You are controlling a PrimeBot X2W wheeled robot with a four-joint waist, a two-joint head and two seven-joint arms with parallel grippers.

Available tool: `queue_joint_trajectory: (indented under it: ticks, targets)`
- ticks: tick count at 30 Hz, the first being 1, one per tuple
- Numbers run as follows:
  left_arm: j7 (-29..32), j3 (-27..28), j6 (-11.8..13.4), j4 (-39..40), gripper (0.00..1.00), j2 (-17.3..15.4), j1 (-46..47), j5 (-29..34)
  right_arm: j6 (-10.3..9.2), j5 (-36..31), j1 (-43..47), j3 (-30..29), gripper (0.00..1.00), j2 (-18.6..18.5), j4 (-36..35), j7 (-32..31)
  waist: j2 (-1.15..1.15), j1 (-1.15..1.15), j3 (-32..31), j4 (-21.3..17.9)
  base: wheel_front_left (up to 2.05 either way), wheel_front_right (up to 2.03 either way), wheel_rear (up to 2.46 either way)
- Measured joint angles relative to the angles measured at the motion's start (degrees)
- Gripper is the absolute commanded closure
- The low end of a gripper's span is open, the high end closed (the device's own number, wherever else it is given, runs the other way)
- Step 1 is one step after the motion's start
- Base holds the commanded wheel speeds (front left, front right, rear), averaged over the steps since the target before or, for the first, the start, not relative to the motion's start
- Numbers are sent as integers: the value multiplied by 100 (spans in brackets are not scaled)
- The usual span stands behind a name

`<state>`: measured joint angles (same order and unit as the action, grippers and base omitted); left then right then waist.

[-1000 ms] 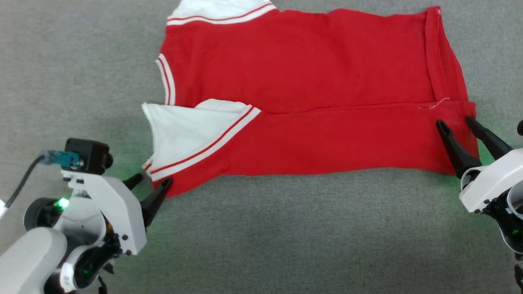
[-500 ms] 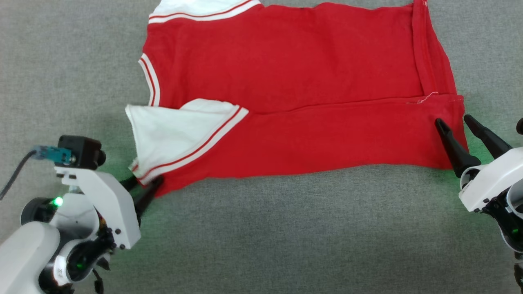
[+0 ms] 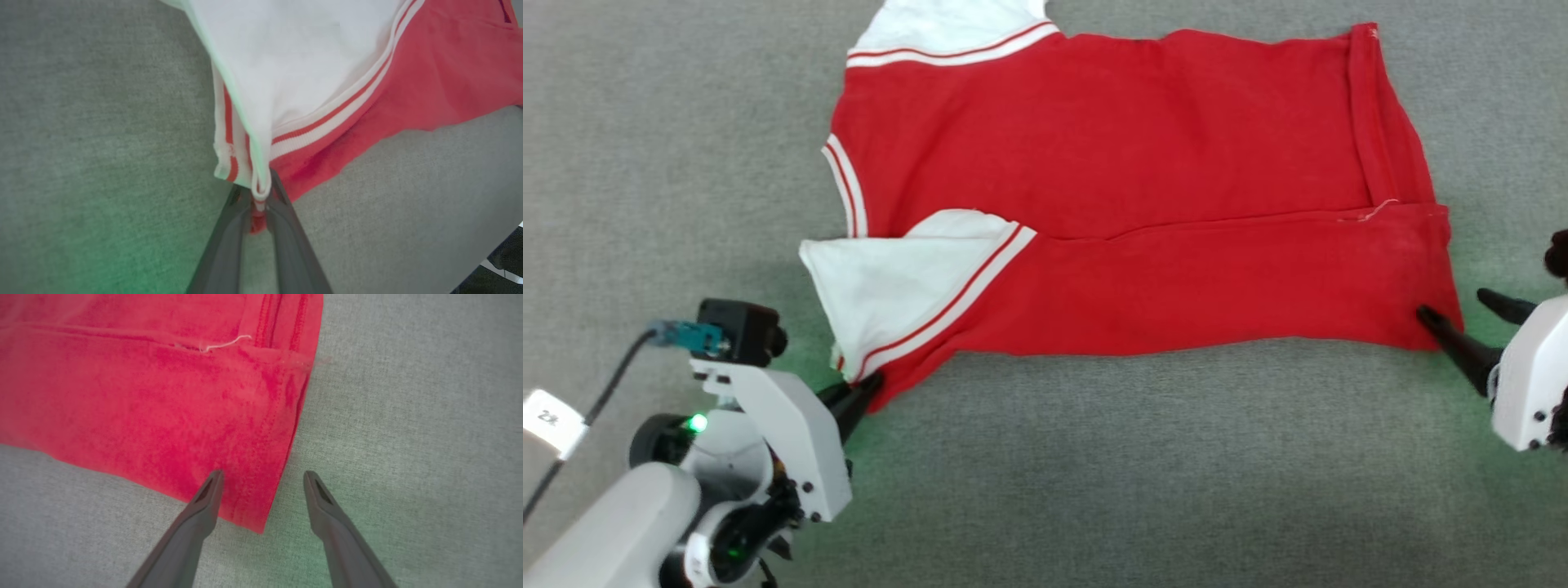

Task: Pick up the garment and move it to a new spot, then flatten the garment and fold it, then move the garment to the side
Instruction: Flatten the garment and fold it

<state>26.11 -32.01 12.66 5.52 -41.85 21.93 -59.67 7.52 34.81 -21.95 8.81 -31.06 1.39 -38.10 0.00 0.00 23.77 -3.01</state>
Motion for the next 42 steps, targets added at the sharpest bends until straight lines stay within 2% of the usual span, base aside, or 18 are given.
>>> queue_joint_trajectory:
  ticks: [7,12,14,15,16,26,31,37,42]
  targets:
    - [-35,-110,-32,5,100,138,50,78,0,-3,-198,-57,0,-9,89,-1031,0,0,24,153,0,0,0]
    - [-43,-154,-55,-10,100,199,124,122,-1,-71,-221,2,0,-5,140,-1380,0,0,75,237,0,0,0]
    - [-63,-158,-58,-21,100,222,133,123,-3,-77,-219,-8,58,26,142,-1391,0,0,93,257,0,0,0]
    - [-70,-160,-62,-27,100,232,135,123,-7,-77,-219,0,82,26,132,-1414,0,0,97,263,0,0,0]
    - [-82,-160,-63,-35,100,236,136,129,-7,-77,-219,9,100,22,121,-1414,0,0,99,263,0,0,0]
    - [-253,-131,-119,-154,100,307,31,68,-2,7,-58,-48,100,86,192,-1315,0,0,-127,249,0,0,0]
    - [-302,-115,-126,-53,100,220,-272,-40,-2,57,226,-107,100,59,190,-1328,0,0,-366,255,0,0,0]
    - [-405,-60,27,334,100,-30,-860,-99,-2,108,838,-279,100,-15,-97,-1389,0,0,-634,276,0,0,0]
    - [-588,-40,155,739,100,-90,-1428,-208,-2,160,1353,-470,100,-53,-403,-1449,0,0,-739,292,0,0,0]
